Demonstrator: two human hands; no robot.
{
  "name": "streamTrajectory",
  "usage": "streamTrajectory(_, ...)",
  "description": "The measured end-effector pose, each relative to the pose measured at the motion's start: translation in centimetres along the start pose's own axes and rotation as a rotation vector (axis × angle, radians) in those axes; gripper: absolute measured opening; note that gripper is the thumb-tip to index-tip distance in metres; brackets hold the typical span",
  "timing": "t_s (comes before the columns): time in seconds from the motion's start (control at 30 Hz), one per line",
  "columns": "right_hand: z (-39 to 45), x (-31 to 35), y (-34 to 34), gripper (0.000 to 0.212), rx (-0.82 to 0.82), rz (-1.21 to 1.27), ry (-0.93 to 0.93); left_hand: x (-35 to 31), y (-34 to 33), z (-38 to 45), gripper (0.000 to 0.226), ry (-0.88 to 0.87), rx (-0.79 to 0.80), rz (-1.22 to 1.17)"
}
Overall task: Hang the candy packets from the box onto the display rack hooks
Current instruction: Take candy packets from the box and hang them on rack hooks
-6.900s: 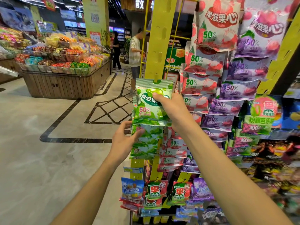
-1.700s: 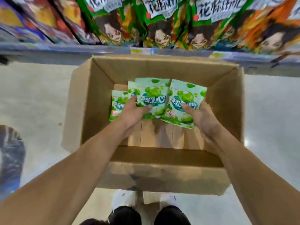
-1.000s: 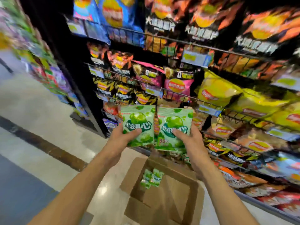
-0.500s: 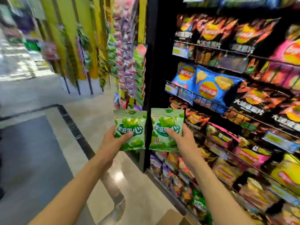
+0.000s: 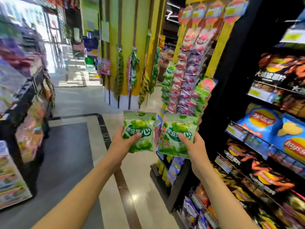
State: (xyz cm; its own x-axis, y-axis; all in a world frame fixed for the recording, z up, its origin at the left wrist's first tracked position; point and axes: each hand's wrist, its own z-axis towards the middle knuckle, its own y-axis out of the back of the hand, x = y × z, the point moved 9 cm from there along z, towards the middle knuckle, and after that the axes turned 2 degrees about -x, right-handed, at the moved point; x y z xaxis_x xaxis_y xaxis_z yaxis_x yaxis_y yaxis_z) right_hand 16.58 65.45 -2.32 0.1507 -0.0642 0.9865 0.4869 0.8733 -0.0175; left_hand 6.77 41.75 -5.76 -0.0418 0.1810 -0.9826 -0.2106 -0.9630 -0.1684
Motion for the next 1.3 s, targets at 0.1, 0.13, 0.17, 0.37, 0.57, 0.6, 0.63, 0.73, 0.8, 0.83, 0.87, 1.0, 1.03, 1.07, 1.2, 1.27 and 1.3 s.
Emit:
streamTrajectory(0.1,4.5,-0.9,-2.6,0.019,0.010,0.021,0.000,0.2,1.4,4.1,0.028,-0.006,-0.005,0.020)
streamTrajectory(0.13,6.1,-1.2,-3.6,0.022,0.021,0.027,-0.004,0.4,1.9,5.6,0.029,-0.005,-0.012,0.025)
streamTrajectory(0.17,7.8,-1.6,-4.6,0.025,0.030,0.031,-0.006,0.7,2.3,7.3,0.032,-0.002,-0.021,0.033)
streamTrajectory(0.37,19.2,-3.9,-10.0,0.023,0.077,0.050,0.000,1.4,4.3,18.7,0.043,0.024,-0.048,0.015)
streamTrajectory(0.57,30.8,-3.5,-12.9,0.024,0.051,0.031,0.035,-0.2,3.5,31.1,0.036,0.005,-0.040,0.011)
streamTrajectory(0.6,32.4,-3.5,-13.1,0.025,0.042,0.024,0.041,-0.3,3.1,32.8,0.034,0.009,-0.034,0.011)
streamTrajectory(0.63,33.8,-3.3,-13.1,0.026,0.032,0.023,0.051,-0.3,2.6,34.5,0.032,0.013,-0.029,0.010)
streamTrajectory(0.73,37.5,-2.9,-13.0,0.029,-0.009,0.019,0.082,-0.4,0.6,39.5,0.032,0.010,0.006,0.003)
streamTrajectory(0.8,39.7,-2.9,-12.4,0.031,-0.057,-0.002,0.092,-0.3,-1.1,42.4,0.035,0.017,0.061,-0.013)
streamTrajectory(0.83,40.6,-2.9,-12.2,0.030,-0.076,-0.009,0.093,-0.3,-1.9,43.8,0.035,0.018,0.093,-0.024)
streamTrajectory(0.87,41.5,-2.9,-11.9,0.028,-0.098,-0.012,0.090,-0.2,-2.8,45.1,0.033,0.018,0.125,-0.034)
streamTrajectory(1.0,44.7,-2.8,-11.2,0.022,-0.182,-0.014,0.098,0.5,-5.9,50.7,0.031,0.009,0.238,-0.054)
streamTrajectory(1.03,45.6,-2.7,-11.1,0.022,-0.209,-0.011,0.104,0.5,-6.5,52.2,0.031,0.011,0.265,-0.068)
streamTrajectory(1.07,46.6,-2.5,-11.2,0.021,-0.243,-0.012,0.106,0.6,-7.2,53.9,0.030,0.007,0.296,-0.081)
streamTrajectory(1.2,49.4,-2.9,-11.0,0.014,-0.406,-0.027,0.097,0.9,-10.0,59.8,0.032,0.010,0.450,-0.091)
streamTrajectory(1.27,50.4,-2.5,-10.9,0.012,-0.496,-0.067,0.102,0.8,-11.4,62.5,0.034,0.004,0.519,-0.086)
streamTrajectory(1.3,50.7,-2.3,-10.8,0.012,-0.536,-0.083,0.109,0.6,-12.1,63.7,0.033,0.007,0.551,-0.083)
